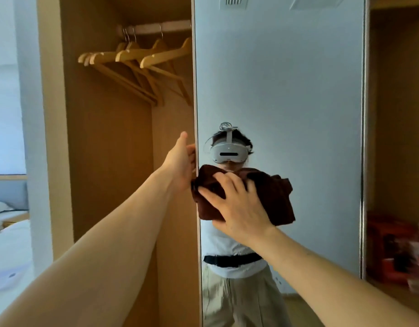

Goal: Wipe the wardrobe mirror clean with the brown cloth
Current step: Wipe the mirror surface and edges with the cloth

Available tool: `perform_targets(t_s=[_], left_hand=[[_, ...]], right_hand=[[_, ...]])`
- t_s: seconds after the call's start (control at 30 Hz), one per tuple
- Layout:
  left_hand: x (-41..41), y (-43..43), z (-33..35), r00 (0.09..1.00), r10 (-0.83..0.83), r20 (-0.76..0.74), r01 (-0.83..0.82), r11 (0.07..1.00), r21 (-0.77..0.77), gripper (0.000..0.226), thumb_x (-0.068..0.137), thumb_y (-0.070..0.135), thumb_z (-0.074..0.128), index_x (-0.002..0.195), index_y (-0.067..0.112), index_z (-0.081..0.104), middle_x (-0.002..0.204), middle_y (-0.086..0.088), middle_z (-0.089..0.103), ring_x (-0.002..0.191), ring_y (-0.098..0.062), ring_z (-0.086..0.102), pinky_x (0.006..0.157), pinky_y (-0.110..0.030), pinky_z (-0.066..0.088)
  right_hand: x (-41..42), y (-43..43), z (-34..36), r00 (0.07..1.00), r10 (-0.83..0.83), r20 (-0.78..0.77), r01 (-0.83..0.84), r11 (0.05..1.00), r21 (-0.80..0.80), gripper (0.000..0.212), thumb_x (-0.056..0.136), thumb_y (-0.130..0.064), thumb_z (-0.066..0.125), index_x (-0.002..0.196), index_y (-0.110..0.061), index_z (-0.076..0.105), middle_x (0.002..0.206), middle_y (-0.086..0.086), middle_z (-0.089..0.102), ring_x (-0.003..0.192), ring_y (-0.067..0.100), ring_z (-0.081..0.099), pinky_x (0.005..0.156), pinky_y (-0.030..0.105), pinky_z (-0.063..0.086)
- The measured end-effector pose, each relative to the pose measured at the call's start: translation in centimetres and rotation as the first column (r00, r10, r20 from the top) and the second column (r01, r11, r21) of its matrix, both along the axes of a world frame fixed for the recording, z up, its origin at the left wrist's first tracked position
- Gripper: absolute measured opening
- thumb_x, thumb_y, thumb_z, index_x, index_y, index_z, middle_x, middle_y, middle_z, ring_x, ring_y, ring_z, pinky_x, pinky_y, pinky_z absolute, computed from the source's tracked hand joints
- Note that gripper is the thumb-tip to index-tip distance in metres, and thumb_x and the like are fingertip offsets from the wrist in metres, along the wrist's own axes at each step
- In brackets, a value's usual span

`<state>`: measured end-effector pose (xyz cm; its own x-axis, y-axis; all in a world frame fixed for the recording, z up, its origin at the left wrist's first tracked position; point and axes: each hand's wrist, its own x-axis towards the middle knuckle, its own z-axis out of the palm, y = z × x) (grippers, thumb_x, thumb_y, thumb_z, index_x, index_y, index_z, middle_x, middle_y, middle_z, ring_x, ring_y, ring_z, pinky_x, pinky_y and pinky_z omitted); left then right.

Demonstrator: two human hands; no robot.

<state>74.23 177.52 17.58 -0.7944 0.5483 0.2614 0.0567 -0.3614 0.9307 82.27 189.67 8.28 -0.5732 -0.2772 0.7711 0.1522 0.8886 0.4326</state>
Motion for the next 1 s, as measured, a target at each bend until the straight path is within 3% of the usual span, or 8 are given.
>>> perform_targets(t_s=[0.13, 0.33, 0.5, 0.6, 0.7, 0.8, 0.87, 1.0], left_hand=[[0.0, 0.3, 0.1, 0.999, 0.026, 0.034, -0.028, 0.998, 0.048, 0.054, 0.097, 0.057, 0.028, 0.112, 0.014, 0.057, 0.089, 0.001, 0.064, 0.081, -0.014, 0.058, 0.065, -0.031, 0.042], [-0.9, -0.1, -0.3, 1.000, 0.020, 0.020, -0.020, 1.000, 0.017, 0.060, 0.095, 0.061, 0.026, 0.105, 0.015, 0.063, 0.096, -0.003, 0.070, 0.086, -0.018, 0.060, 0.065, -0.031, 0.040], [-0.8, 0.0, -0.9, 0.999, 0.013, 0.048, -0.017, 0.997, 0.073, 0.060, 0.095, 0.060, 0.027, 0.116, 0.017, 0.062, 0.108, -0.004, 0.070, 0.104, -0.021, 0.062, 0.091, -0.039, 0.043], [-0.3, 0.2, -0.9, 0.998, 0.020, 0.052, -0.026, 0.993, 0.118, 0.055, 0.097, 0.057, 0.029, 0.109, 0.016, 0.064, 0.095, -0.004, 0.073, 0.098, -0.021, 0.064, 0.086, -0.037, 0.047], [0.1, 0.2, -0.8, 0.998, 0.054, 0.028, -0.056, 0.995, 0.082, 0.053, 0.098, 0.055, 0.029, 0.115, 0.017, 0.061, 0.105, -0.003, 0.070, 0.100, -0.021, 0.063, 0.082, -0.035, 0.046], [0.2, 0.1, -0.7, 0.997, 0.079, 0.008, -0.079, 0.996, 0.047, 0.047, 0.098, 0.054, 0.028, 0.102, 0.021, 0.062, 0.103, 0.000, 0.068, 0.098, -0.018, 0.061, 0.082, -0.035, 0.043], [0.2, 0.2, -0.7, 0.997, 0.065, 0.043, -0.069, 0.994, 0.080, 0.048, 0.099, 0.053, 0.028, 0.096, 0.019, 0.062, 0.094, -0.001, 0.071, 0.091, -0.018, 0.064, 0.076, -0.033, 0.046], [-0.2, 0.2, -0.7, 0.996, 0.064, 0.068, -0.069, 0.995, 0.078, 0.048, 0.098, 0.055, 0.028, 0.104, 0.021, 0.061, 0.104, -0.003, 0.068, 0.098, -0.020, 0.060, 0.079, -0.034, 0.041]], right_hand=[[0.9, 1.2, 4.1, 0.990, -0.027, 0.135, -0.007, 0.970, 0.244, 0.070, 0.072, -0.054, 0.068, 0.135, -0.030, 0.047, 0.134, 0.015, 0.045, 0.122, 0.034, 0.043, 0.090, 0.052, 0.040], [1.2, 2.0, 16.3, 0.980, -0.122, -0.157, 0.110, 0.991, -0.080, 0.068, 0.080, -0.050, 0.060, 0.141, -0.031, 0.036, 0.138, 0.014, 0.034, 0.122, 0.037, 0.034, 0.096, 0.052, 0.031], [0.7, 1.2, 12.0, 0.981, -0.083, -0.176, 0.056, 0.987, -0.151, 0.072, 0.077, -0.044, 0.066, 0.141, -0.030, 0.036, 0.142, 0.016, 0.032, 0.126, 0.038, 0.031, 0.099, 0.056, 0.029], [0.8, 0.7, 4.1, 0.999, 0.009, -0.042, -0.010, 1.000, -0.017, 0.078, 0.069, -0.045, 0.075, 0.138, -0.029, 0.043, 0.139, 0.018, 0.039, 0.127, 0.040, 0.036, 0.092, 0.061, 0.037], [1.8, 0.9, -2.2, 0.971, 0.037, 0.238, -0.085, 0.977, 0.195, 0.074, 0.068, -0.051, 0.074, 0.133, -0.029, 0.047, 0.132, 0.015, 0.046, 0.122, 0.036, 0.044, 0.087, 0.057, 0.046], [2.2, 1.9, -1.4, 0.935, 0.023, 0.355, -0.152, 0.927, 0.342, 0.065, 0.072, -0.053, 0.069, 0.130, -0.031, 0.049, 0.130, 0.010, 0.049, 0.117, 0.030, 0.046, 0.085, 0.048, 0.048], [1.9, 1.9, 2.2, 0.952, -0.009, 0.307, -0.104, 0.931, 0.350, 0.063, 0.080, -0.052, 0.062, 0.136, -0.032, 0.042, 0.138, 0.012, 0.041, 0.124, 0.032, 0.039, 0.089, 0.050, 0.043], [1.4, 1.1, 12.7, 1.000, -0.030, -0.008, 0.031, 0.997, 0.065, 0.066, 0.083, -0.046, 0.060, 0.142, -0.034, 0.033, 0.145, 0.012, 0.028, 0.128, 0.035, 0.029, 0.098, 0.051, 0.031]])
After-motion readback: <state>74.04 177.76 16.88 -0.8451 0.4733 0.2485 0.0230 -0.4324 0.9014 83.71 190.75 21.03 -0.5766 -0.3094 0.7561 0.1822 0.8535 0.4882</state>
